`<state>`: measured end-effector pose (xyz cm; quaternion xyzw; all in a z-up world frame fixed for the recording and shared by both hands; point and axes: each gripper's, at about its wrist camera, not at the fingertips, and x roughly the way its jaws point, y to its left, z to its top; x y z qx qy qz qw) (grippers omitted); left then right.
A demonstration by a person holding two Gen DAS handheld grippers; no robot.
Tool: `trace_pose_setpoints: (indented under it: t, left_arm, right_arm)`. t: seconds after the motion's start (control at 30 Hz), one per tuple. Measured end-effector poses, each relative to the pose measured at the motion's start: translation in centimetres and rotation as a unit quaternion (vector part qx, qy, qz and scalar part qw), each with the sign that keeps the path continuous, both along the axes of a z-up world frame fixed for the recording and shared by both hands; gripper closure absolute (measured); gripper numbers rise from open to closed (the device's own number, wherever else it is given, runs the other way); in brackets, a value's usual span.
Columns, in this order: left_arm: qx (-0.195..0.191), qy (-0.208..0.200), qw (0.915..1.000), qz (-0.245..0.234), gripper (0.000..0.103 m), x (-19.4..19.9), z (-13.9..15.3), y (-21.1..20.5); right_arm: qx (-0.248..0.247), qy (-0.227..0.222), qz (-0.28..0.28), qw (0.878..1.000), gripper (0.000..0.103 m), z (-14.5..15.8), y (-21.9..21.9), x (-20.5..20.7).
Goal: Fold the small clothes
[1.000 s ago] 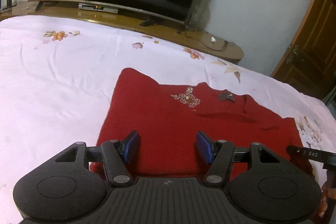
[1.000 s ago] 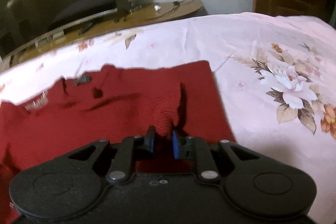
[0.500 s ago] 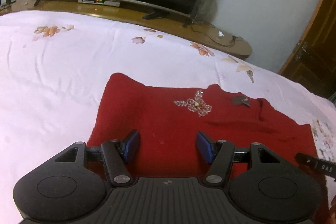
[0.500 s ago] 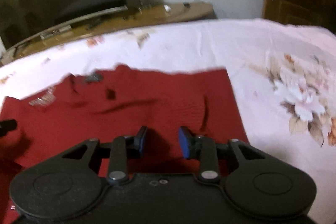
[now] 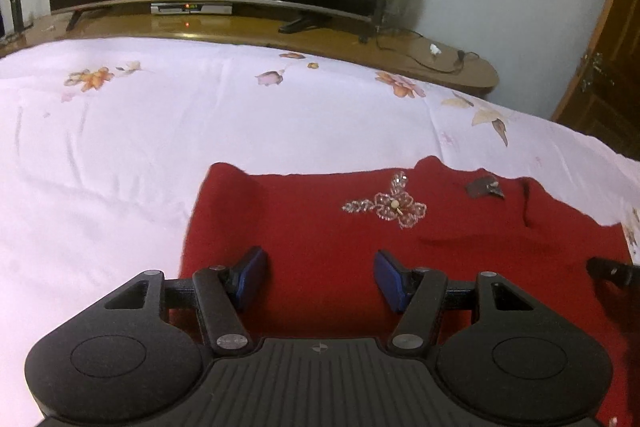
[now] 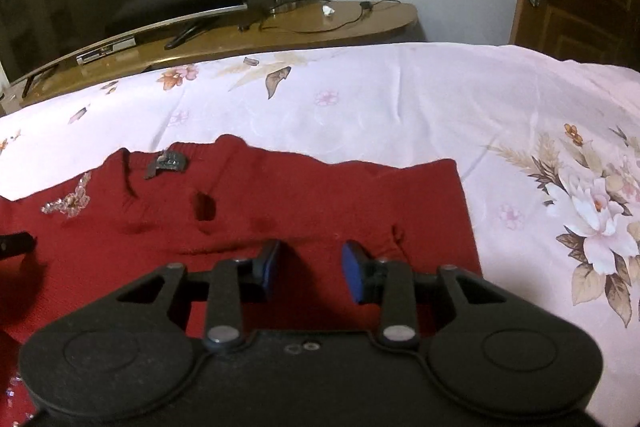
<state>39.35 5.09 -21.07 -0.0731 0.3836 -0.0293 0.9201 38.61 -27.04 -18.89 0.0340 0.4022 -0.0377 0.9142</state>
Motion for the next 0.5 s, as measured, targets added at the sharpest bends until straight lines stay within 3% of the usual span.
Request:
trace_pose_setpoints:
  t: [0.17,0.3,0.37,0.5]
  left_arm:
    - [0.007,-0.014,0.9998,-0.011,0.042,-4.0,0.3,0.3]
    - [0.030,-0.025,0.9990,-0.021,0.042,-6.1,-0.7,0.2]
    - [0.034,-0.024,0.9990,-0.019,0.042,-6.6,-0.5,0.3]
    - [0.026,-0.019,0.9993,-0.017,0.042,-7.4,-0.2,0.4]
  right_arm:
    - [0.010,-0.030,0.013,0.999,0.067,1.7,0.3,-3.4]
    - [-0.020,-0.003,0.026,0.999,0.065,-0.4,0.5,-4.9]
    - [-0.028,-0.019,0.032,0.999,0.065,-0.7,0.4,-5.4]
    - [-0.013,-0.041,0.024,0.999,0.065,1.2,0.2,-6.7]
